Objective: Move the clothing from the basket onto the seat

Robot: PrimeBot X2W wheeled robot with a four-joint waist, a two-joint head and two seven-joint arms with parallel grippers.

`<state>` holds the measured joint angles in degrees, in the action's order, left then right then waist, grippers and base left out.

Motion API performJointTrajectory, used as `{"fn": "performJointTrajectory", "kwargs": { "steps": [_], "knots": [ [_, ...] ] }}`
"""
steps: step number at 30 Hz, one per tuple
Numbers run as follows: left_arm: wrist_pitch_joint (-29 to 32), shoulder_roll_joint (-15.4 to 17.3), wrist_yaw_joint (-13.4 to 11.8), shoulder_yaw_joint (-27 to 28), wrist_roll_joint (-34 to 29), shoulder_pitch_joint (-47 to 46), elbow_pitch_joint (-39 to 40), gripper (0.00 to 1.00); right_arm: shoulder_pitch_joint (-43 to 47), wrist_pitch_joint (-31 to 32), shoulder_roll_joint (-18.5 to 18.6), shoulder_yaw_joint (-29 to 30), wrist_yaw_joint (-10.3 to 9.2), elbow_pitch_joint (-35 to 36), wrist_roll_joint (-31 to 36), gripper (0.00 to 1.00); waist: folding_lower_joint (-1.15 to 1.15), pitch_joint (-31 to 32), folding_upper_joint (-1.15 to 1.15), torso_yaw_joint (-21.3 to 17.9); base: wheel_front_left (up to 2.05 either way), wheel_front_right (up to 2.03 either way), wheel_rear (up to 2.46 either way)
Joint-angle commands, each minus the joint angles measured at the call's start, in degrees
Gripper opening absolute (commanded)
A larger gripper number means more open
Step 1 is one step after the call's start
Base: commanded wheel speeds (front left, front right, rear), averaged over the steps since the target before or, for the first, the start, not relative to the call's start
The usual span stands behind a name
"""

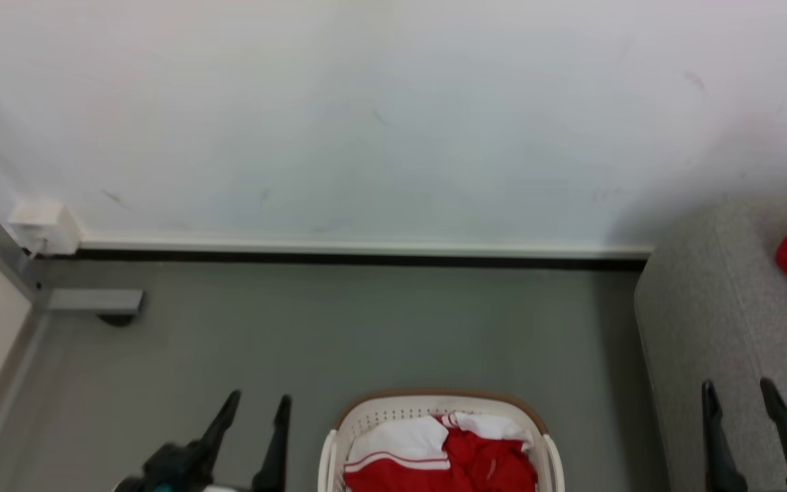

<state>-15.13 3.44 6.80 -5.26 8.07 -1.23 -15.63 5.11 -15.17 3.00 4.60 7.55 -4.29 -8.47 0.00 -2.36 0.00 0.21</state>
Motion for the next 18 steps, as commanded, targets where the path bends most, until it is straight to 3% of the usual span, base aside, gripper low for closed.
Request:
{"fn": "performJointTrajectory", "kwargs": {
  "steps": [1, 5, 12, 18],
  "knots": [
    [0.0, -0.1, 0.3, -1.3, -0.9, -2.9, -0.8, 1.00, -2.0, 0.0, 0.1, 0.1, -0.12, 1.1, -0.2, 1.00, 0.00, -3.6, 0.00, -1.2, 0.00, 0.00, 0.00],
    [0.0, -0.3, 0.5, -6.0, -2.2, -9.4, -4.8, 1.00, -5.9, 0.0, 0.5, -0.6, -0.12, 3.4, -0.7, 1.00, 0.00, -9.8, 0.00, -2.6, 0.00, 0.00, 0.00],
    [0.6, -0.4, 0.6, -14.7, -3.6, -21.6, -18.7, 1.00, -11.8, 0.0, 0.6, -1.8, -0.12, 6.2, -1.5, 1.00, 0.00, -18.1, 0.00, -5.6, 0.00, 0.00, 0.00],
    [7.3, -0.4, -1.2, -22.7, -2.9, -31.9, -27.7, 1.00, -16.7, 0.0, 0.3, -2.4, -0.12, 9.0, -2.4, 1.00, 0.00, -25.5, 0.00, -7.9, 0.00, 0.00, 0.00]
  ]
}}
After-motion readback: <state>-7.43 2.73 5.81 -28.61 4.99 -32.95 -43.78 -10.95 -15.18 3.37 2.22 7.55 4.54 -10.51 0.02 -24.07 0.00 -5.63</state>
